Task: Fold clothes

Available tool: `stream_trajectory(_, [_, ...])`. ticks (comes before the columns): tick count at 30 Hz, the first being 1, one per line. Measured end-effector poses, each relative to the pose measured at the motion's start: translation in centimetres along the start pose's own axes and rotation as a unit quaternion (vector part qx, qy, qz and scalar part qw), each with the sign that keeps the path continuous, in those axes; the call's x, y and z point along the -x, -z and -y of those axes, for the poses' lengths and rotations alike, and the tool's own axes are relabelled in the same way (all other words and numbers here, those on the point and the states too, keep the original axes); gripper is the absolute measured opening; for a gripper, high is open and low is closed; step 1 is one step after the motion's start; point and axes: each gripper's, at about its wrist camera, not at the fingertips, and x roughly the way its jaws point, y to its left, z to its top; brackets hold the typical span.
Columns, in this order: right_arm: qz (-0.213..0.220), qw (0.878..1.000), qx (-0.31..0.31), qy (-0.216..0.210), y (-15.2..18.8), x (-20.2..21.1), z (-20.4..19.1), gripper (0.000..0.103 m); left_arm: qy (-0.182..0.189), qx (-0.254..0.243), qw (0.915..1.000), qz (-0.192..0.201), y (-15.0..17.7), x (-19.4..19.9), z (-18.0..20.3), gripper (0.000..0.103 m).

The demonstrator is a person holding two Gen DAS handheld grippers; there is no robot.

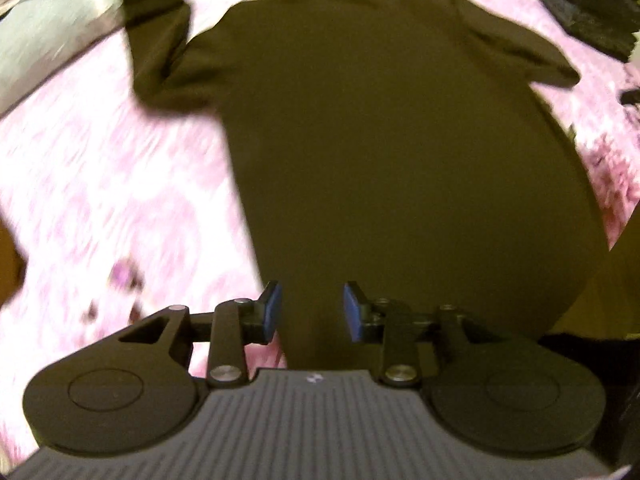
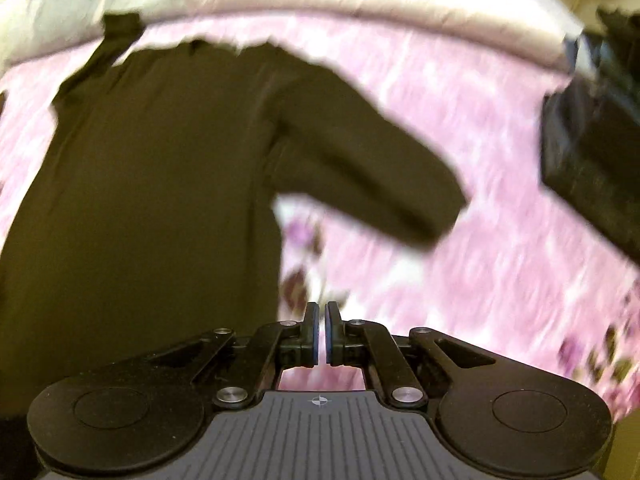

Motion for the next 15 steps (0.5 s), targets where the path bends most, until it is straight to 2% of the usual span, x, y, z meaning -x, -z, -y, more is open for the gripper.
stream_trajectory(1, [0.011, 1.000, 0.000, 0.007, -1.0, -0.4, -0.2, 0.047, 0.009, -0.004, 0.9999, 0.008, -0.8, -0.5, 0.2, 0.029])
stream_trajectory(2, [0.022, 1.000, -0.001, 0.015, -1.7, -0.8, -0.3, 0.069, 0.018, -0.008, 0.9998, 0.011, -1.5, -1.2, 0.4, 0.029])
stream_trajectory(3, [0.025, 1.000, -0.005, 0.015, -2.5, -1.4, -0.4, 0.055, 0.026, -0.010, 0.9995, 0.012, -2.2, -2.1, 0.8, 0.029])
stream_trajectory(4, [0.025, 1.000, -0.010, 0.013, -3.3, -2.0, -0.6, 0.020, 0.034, -0.015, 0.9992, 0.013, -2.6, -2.7, 1.2, 0.029])
stream_trajectory(5, [0.027, 0.999, -0.008, 0.017, -4.0, -2.7, -0.9, 0.016, 0.041, -0.021, 0.9988, 0.013, -2.9, -3.2, 1.6, 0.029])
stream_trajectory(7, [0.041, 0.999, 0.010, 0.028, -5.1, -4.0, -1.5, 0.016, 0.049, -0.032, 0.9982, 0.012, -3.7, -4.7, 2.9, 0.029])
stream_trajectory(9, [0.048, 0.998, 0.026, 0.030, -6.1, -5.6, -1.8, 0.042, 0.053, -0.038, 0.9978, 0.009, -4.4, -5.8, 4.1, 0.029])
stream_trajectory(10, [0.050, 0.998, 0.031, 0.030, -6.5, -6.4, -1.9, 0.073, 0.054, -0.038, 0.9978, 0.007, -4.7, -6.2, 4.6, 0.029])
stream_trajectory(15, [0.055, 0.995, 0.077, 0.013, -9.0, -11.9, -2.1, 0.075, 0.040, -0.011, 0.9991, -0.004, -6.4, -7.0, 6.7, 0.029])
